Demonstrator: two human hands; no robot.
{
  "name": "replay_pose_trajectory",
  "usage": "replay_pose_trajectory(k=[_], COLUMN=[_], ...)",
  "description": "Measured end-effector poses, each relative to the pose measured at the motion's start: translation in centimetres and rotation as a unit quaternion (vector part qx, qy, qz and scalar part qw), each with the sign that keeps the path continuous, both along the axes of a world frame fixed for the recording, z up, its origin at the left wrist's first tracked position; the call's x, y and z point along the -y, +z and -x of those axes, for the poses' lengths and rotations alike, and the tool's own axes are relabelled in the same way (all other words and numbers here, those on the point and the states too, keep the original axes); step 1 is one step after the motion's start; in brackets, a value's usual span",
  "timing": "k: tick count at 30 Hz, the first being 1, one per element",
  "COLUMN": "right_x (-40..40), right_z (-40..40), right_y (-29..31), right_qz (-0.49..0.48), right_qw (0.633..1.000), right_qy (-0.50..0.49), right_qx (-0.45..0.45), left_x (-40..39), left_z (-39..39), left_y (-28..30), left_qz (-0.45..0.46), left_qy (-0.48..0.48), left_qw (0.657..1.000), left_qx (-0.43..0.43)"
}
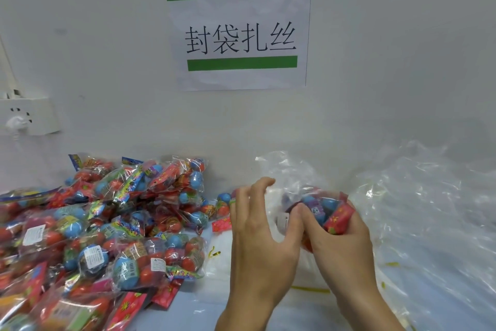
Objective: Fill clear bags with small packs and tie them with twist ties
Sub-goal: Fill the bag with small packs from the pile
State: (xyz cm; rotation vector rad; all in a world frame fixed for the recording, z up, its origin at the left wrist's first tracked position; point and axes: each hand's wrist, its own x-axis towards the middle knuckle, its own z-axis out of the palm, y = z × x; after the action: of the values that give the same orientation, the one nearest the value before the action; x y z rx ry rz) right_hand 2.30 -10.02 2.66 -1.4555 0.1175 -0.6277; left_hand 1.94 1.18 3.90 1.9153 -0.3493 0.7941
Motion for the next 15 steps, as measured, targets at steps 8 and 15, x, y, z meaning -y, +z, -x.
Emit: replay_pose_trajectory(k=[8, 15], right_x=[-0.85, -0.66], right_z=[0.89, 0.54], right_y=[0.48, -0.38], right_qz=[0.153, 0.123], right_qw=[0.979, 0.983], right_qy=[0.043, -0.048], right_qx=[0.125, 0.131], left_x=[0.1, 0.5], left_z=[-0.56, -0.29], left_y=[0.12, -0.29], left_qz=[0.031, -0.011], left_qy=[-0.066, -0.039], left_qw=[0.997, 0.998], left_qx=[-0.013, 0.038])
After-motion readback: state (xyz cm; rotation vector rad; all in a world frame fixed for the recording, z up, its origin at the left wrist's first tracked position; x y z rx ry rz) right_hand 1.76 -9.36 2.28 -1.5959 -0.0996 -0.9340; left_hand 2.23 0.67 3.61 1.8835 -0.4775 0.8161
